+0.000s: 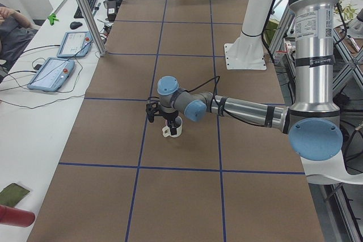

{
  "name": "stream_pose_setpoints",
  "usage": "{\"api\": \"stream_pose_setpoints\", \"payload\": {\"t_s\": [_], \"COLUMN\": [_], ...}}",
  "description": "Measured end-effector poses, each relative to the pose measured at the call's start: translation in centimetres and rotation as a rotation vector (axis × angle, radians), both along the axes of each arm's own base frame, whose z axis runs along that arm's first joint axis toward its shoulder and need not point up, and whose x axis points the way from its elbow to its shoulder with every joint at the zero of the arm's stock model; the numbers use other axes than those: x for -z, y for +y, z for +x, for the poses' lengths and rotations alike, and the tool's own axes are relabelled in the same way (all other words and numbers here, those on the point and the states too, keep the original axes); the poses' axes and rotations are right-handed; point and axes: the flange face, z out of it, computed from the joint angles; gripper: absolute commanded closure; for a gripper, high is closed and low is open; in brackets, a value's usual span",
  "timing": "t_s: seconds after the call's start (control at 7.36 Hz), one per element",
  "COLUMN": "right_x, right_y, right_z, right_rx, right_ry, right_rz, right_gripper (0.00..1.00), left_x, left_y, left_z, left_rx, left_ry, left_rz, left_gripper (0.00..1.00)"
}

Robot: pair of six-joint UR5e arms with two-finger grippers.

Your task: Left arm hands cup to right arm to dump lemon

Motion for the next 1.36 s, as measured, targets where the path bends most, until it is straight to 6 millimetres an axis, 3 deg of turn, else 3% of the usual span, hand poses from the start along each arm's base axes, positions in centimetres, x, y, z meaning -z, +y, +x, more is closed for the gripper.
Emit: {"api": "stream_pose_setpoints", "payload": {"t_s": [0.27,0.41,0.68,0.82,1.09,1.36], "right_x": [0.2,0.2,0.4,0.3,0.2,0.5], "right_y": [0.0,-0.1,-0.1,-0.1,0.0,-0.1], "right_z": [-0.1,-0.1,-0.1,-0.1,-0.1,-0.1], "right_rx": [0.001,0.002,0.003,0.003,0.004,0.004], "right_ry": [-0.008,-0.010,-0.014,-0.015,-0.012,-0.011], "right_rz": [0.003,0.003,0.006,0.006,0.007,0.013], "right_gripper": [0.00,0.00,0.00,0.00,0.00,0.00], "left_x": [-1.1,-1.6,-2.2,-2.4,-2.0,-0.4], "left_y": [0.3,0.3,0.4,0.5,0.3,0.0], "left_z": [1.1,1.4,1.7,1.8,2.2,2.7], "left_rx": [-0.022,-0.029,-0.032,-0.034,-0.038,-0.059], "left_ry": [-0.007,-0.009,-0.011,-0.011,-0.006,0.049], "left_rz": [-0.013,-0.016,-0.024,-0.026,-0.025,-0.038], "left_gripper": [0.03,0.24,0.92,1.00,1.00,1.00]}}
